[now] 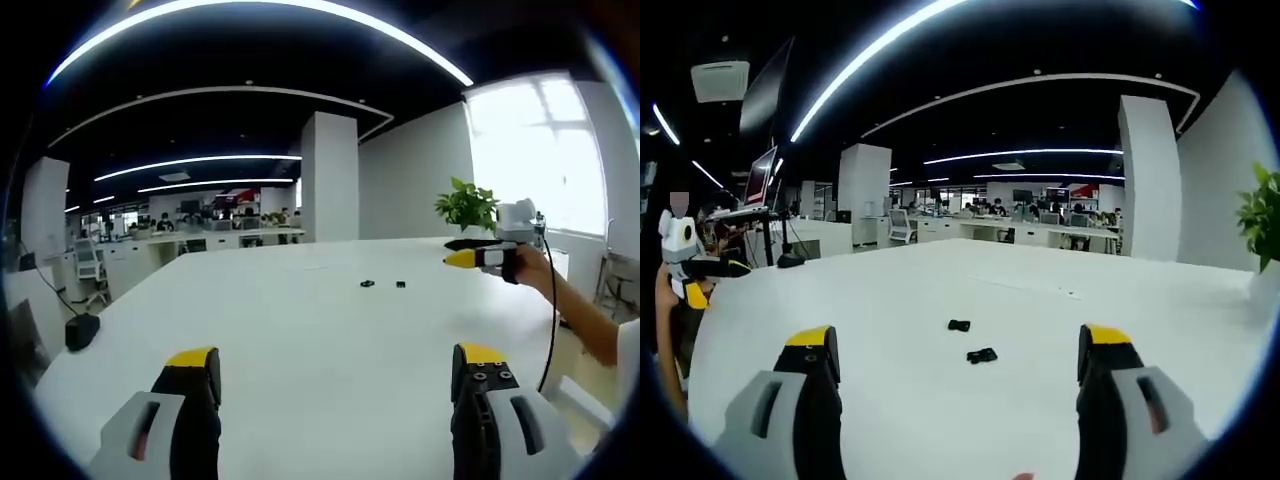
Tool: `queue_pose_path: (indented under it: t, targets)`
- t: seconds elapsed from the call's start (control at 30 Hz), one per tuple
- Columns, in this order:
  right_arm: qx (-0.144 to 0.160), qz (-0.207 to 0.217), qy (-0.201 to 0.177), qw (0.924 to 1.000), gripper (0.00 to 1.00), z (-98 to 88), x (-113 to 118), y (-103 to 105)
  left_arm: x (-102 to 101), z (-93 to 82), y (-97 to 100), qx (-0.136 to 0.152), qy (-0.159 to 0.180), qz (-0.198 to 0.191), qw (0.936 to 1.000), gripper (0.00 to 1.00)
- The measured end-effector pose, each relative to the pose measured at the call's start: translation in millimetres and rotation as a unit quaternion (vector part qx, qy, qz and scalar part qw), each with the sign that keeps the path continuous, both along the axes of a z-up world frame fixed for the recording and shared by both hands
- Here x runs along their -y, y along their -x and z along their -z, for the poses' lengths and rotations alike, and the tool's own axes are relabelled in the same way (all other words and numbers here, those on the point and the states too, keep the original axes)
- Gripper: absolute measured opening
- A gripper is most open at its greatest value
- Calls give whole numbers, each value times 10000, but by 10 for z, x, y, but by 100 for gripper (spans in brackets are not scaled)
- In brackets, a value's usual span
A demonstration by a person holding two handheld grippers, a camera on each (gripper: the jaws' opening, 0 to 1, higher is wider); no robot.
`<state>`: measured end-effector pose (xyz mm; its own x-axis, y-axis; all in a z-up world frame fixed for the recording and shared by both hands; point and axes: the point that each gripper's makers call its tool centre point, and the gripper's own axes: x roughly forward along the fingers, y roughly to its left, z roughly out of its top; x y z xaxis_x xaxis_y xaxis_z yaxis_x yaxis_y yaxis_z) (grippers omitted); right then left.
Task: Snap the two parts of the plastic buckle together until the buckle closes and remains connected.
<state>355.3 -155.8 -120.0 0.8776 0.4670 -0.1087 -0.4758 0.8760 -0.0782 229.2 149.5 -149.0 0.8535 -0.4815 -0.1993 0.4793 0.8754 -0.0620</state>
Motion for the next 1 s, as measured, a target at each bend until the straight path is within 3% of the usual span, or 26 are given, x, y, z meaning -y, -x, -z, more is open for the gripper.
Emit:
queue_pose_path:
  t: [0.27, 0.53, 0.7, 0.87, 1.0]
  targets:
    - [43, -46, 155, 9999, 100, 13, 108, -256, -1, 24, 0, -16, -4, 9, 10000, 98]
    - [63, -271, 269, 9993, 99, 114, 94, -324, 18, 42, -1, -32, -13, 25, 10000, 98]
    - [23, -499, 458, 9977, 89, 203, 74, -371, 29, 44, 3, -32, -28, 36, 10000, 98]
    - [-9, -771, 485, 9958, 87, 242, 58, -442, 20, 54, 6, -44, -32, 24, 10000, 98]
    - [-135, -910, 771, 9928, 83, 354, 45, -492, 9, 56, 10, -41, -23, 17, 10000, 98]
